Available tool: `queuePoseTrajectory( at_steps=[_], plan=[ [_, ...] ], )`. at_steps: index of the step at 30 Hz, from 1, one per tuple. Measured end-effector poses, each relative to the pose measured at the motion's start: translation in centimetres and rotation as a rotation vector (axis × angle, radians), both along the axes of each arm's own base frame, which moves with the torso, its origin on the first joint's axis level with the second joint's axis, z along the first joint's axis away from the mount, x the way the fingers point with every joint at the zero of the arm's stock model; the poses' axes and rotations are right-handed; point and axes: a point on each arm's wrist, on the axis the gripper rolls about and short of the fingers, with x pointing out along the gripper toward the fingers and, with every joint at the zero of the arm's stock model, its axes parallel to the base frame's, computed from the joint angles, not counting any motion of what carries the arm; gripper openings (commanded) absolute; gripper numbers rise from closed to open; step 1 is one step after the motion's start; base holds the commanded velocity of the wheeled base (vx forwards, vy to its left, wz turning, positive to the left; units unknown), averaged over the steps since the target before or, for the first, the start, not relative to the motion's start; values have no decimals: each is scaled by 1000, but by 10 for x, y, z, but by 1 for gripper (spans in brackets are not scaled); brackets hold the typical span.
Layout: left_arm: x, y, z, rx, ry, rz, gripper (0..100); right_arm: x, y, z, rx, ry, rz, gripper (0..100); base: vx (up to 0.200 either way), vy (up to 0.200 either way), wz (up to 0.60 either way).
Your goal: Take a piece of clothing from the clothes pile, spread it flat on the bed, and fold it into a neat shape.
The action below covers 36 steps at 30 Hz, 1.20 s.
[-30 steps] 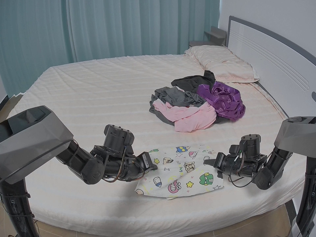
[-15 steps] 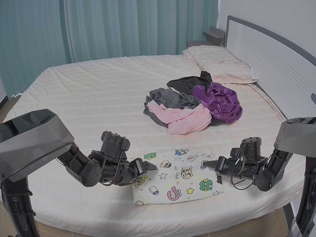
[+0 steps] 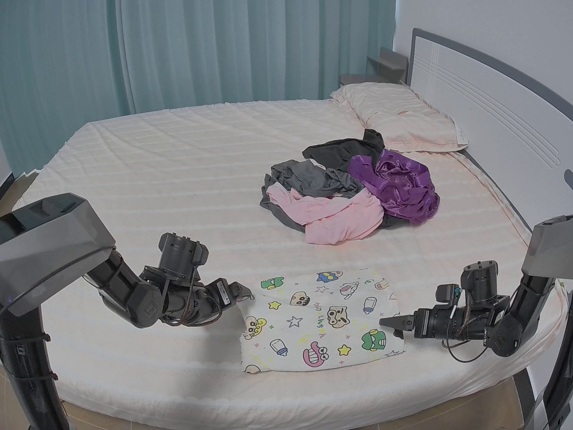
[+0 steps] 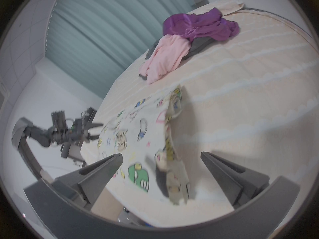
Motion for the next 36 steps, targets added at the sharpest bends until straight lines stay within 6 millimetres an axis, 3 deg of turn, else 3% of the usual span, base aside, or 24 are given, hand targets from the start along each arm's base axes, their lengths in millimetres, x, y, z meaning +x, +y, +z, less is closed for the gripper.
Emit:
queuePoseTrajectory(
  at_steps=[5,6,22,32,33,36],
  plan=[
    [5,4,8,-62,-4,45,100,-12,-2,-4,-20,10,62,100,0,0,0],
    [7,4,10,-70,-9,50,100,-13,-1,-5,-17,16,70,0,0,0,0],
    [16,1,21,-153,-24,134,100,-26,1,-15,-12,104,120,0,0,0,0],
    [11,-17,33,-211,-31,158,100,-37,-5,-10,-70,175,152,0,0,0,0],
    [9,-19,34,-212,-34,158,100,-36,-5,-9,-72,169,154,100,0,0,0],
    [5,-27,37,-226,-31,159,100,-36,-5,-7,-75,159,155,100,0,0,0]
  ],
)
